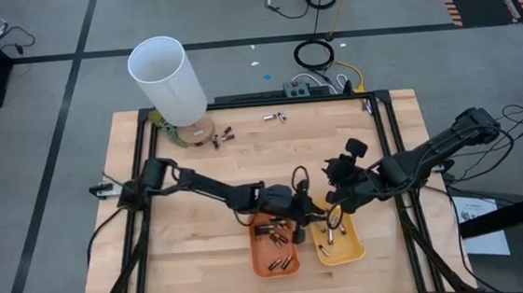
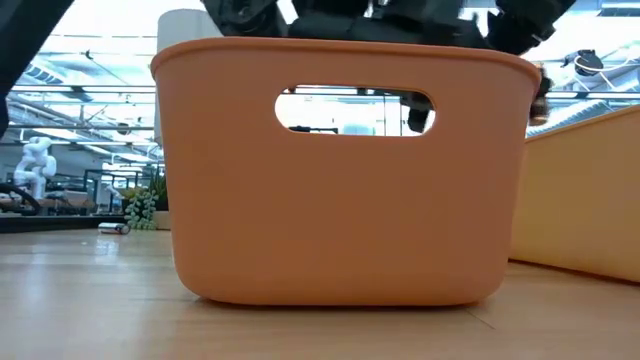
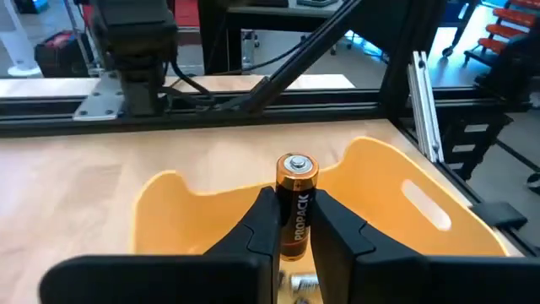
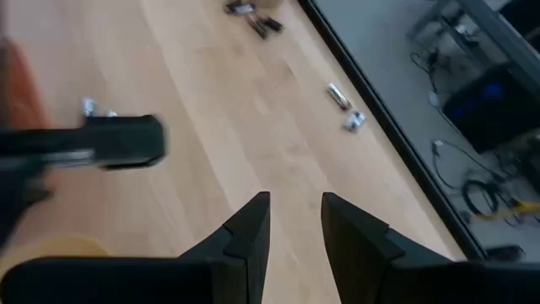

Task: Sort batteries

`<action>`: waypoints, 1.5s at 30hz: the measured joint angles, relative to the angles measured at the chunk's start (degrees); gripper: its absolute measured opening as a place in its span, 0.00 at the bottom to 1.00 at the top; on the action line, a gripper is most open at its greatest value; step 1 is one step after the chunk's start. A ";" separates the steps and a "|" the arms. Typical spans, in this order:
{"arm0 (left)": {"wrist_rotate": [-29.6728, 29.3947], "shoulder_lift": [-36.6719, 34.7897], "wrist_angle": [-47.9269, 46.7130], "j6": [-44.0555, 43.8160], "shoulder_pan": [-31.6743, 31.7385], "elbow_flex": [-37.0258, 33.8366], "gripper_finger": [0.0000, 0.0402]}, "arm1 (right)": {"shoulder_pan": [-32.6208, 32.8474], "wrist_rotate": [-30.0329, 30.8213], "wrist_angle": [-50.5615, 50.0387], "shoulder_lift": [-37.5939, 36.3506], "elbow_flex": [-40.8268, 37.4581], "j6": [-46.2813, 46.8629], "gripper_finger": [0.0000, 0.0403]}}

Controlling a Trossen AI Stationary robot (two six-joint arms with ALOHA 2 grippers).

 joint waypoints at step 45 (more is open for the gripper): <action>-15.50 -26.80 -78.77 11.41 5.31 -1.90 0.28 | -0.01 0.01 -1.81 0.04 0.00 1.51 0.25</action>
